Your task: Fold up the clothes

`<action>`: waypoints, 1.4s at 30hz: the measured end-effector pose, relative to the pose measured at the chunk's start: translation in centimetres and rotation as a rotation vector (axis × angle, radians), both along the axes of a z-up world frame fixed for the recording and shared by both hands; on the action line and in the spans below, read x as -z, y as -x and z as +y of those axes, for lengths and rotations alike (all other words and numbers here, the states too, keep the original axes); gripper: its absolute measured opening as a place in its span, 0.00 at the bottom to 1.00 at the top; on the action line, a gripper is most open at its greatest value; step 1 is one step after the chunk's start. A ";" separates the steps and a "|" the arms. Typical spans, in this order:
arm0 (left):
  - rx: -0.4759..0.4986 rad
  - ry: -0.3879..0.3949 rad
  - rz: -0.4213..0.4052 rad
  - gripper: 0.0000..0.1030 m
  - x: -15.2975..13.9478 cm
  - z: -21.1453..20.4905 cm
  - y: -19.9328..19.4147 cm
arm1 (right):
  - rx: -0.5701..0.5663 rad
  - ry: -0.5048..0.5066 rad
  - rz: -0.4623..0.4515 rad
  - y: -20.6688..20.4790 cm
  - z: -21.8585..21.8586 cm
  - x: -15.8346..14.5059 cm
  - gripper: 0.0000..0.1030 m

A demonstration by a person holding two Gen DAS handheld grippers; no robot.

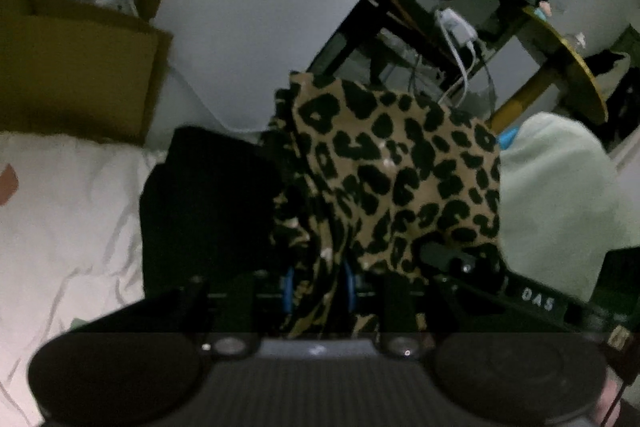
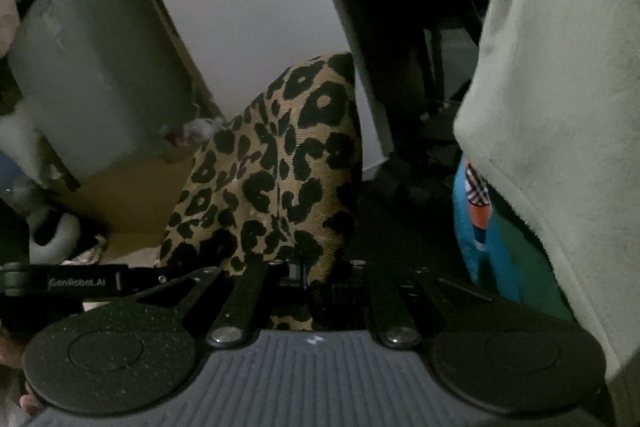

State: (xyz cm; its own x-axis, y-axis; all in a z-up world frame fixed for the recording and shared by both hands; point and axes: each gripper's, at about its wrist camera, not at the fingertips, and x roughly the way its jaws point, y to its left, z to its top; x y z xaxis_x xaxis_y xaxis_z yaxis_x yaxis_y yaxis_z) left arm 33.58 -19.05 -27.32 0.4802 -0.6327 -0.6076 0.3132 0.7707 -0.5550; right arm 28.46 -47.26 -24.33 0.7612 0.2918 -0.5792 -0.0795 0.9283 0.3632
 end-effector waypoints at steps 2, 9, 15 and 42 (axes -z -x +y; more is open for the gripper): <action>-0.009 0.005 0.010 0.24 0.8 -0.1 -0.8 | 0.004 0.005 0.012 -0.9 -0.2 0.9 0.07; -0.025 0.001 0.054 0.24 4.2 0.4 -4.7 | -0.004 -0.013 0.075 -5.8 0.0 4.8 0.07; -0.077 -0.031 0.082 0.23 7.2 1.0 -8.5 | -0.011 -0.007 0.131 -10.1 1.0 8.4 0.07; -0.157 -0.094 0.131 0.42 13.6 1.7 -16.8 | 0.016 0.216 0.212 -19.6 3.4 15.1 0.41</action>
State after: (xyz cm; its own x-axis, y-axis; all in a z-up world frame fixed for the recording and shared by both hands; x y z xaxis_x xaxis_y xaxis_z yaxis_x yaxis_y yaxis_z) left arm 50.43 -17.34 -40.91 0.4811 -0.4940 -0.7242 0.1156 0.8547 -0.5061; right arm 48.04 -43.87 -39.44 0.6204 0.1334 -0.7728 -0.0080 0.9865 0.1638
